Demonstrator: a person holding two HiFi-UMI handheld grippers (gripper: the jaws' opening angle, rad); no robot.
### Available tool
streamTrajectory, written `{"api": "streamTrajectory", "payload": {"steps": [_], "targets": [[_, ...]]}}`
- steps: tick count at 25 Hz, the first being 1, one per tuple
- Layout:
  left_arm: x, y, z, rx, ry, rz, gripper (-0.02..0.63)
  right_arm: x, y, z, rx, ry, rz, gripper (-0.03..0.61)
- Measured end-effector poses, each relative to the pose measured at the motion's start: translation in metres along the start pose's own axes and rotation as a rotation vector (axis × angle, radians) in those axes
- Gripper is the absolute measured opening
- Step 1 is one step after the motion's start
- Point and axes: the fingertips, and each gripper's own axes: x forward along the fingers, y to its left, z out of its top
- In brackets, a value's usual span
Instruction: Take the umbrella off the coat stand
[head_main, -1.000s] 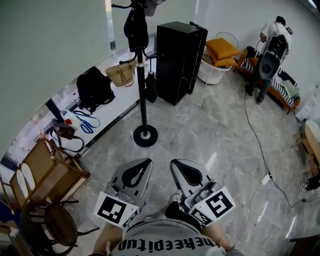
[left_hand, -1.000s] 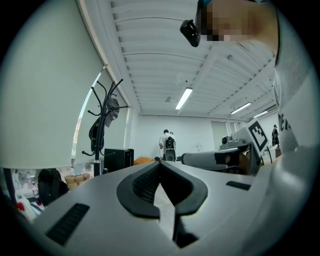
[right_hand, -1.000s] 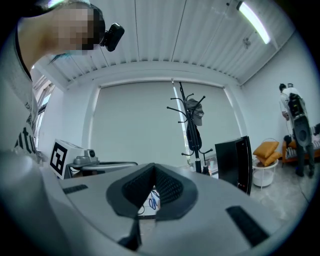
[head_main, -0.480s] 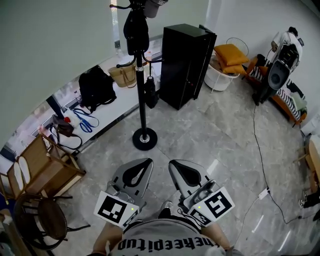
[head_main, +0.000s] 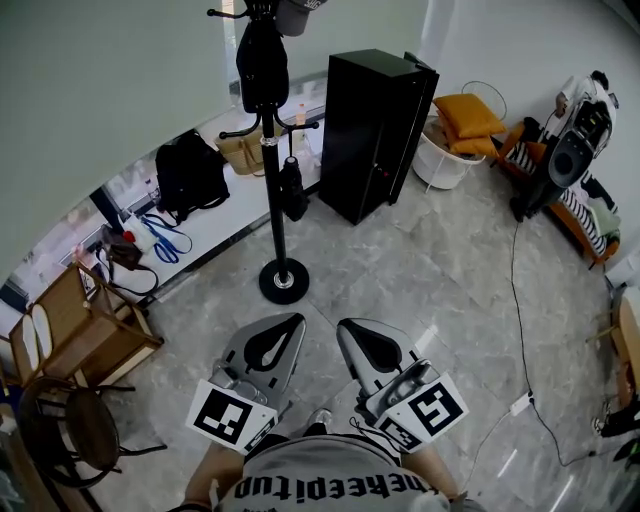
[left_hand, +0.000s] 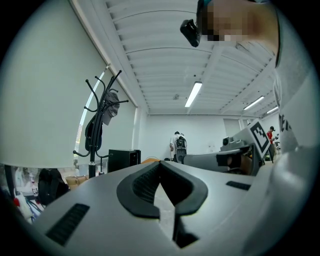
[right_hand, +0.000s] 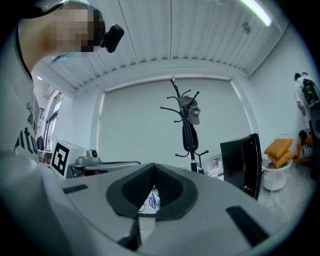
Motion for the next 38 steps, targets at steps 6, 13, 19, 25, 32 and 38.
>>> {"api": "streamTrajectory", "payload": {"steps": [6, 13, 19, 25, 32, 38], "targets": [[0.014, -0.007, -0.002, 0.000, 0.003, 0.035, 0.015, -0.006, -0.019, -0.001, 0.018, -0.004, 0.030, 0.011], [0.023, -0.002, -0.006, 0.005, 0.019, 0.067, 0.015, 0.001, -0.030, -0.007, 0.051, -0.003, 0.061, 0.011], [0.027, 0.012, -0.012, -0.002, 0.038, 0.079, 0.015, 0.017, -0.037, -0.010, 0.061, 0.008, 0.066, 0.011], [0.031, 0.038, -0.010, -0.012, 0.036, 0.078, 0.015, 0.040, -0.042, -0.010, 0.064, 0.016, 0.053, 0.011], [0.035, 0.068, -0.009, -0.012, 0.040, 0.051, 0.015, 0.070, -0.045, -0.009, 0.060, 0.010, 0.023, 0.011], [0.046, 0.097, -0.009, -0.016, 0.049, 0.011, 0.015, 0.098, -0.052, -0.009, 0.066, 0.010, -0.015, 0.011]]}}
